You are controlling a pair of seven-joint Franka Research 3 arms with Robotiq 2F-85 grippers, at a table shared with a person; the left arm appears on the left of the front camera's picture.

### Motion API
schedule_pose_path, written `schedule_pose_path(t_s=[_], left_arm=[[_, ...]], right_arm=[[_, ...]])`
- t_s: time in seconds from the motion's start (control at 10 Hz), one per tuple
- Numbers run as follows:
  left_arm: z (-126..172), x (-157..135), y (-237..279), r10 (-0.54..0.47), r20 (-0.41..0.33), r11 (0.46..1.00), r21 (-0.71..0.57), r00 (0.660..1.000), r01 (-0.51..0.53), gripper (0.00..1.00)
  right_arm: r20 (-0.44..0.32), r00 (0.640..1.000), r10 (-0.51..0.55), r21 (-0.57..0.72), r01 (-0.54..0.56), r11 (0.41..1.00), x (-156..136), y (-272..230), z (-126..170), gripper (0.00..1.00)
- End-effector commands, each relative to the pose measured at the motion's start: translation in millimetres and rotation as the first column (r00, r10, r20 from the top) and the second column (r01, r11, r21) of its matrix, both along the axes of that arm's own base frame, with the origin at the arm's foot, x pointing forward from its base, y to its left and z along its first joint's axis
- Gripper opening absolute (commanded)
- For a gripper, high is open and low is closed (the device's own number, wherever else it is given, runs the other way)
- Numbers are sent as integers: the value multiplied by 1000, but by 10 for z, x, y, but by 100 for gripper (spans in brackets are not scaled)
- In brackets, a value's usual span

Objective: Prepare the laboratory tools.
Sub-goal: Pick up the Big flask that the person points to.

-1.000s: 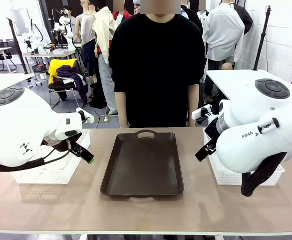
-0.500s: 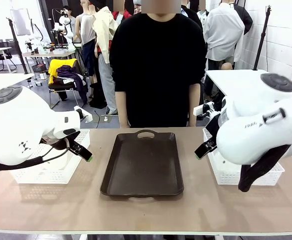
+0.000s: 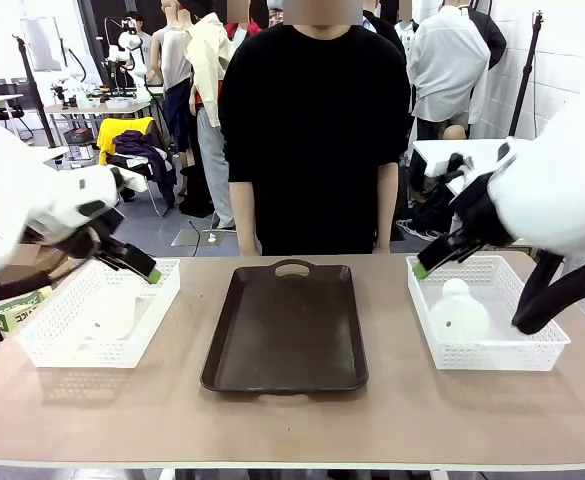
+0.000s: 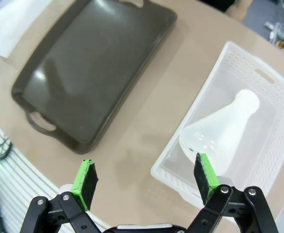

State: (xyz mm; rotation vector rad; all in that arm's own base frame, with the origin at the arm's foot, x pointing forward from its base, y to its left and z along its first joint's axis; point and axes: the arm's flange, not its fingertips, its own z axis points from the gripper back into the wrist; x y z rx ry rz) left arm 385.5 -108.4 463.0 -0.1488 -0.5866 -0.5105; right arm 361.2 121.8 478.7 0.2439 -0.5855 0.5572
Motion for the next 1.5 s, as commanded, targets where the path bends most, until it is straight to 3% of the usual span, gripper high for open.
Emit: schedule_pose_path(t_s=[0.0,0.2,0.4,0.6,1.4], left_arm=[[255,-131,426,-14,-64,991,-131,998,6,100],[343,-303,836,-56,-63,970,-240,996,39,100],[313,-415,1146,-19,-67,960,-281,998,-1,100],[336,-487,1321,21,-46,954,-297,999,-34,100],[379,-573,1382,-9,-40,963,-268,999,-2,100]], right_arm=[[17,1000,2,91,-4,996,-367,-368,170,100],[45,999,26,164,-33,986,-648,-637,344,100],[74,996,54,211,-69,975,-835,-772,427,100],[85,995,59,224,-77,972,-887,-870,459,100],[67,995,72,242,-86,966,-872,-893,369,100]])
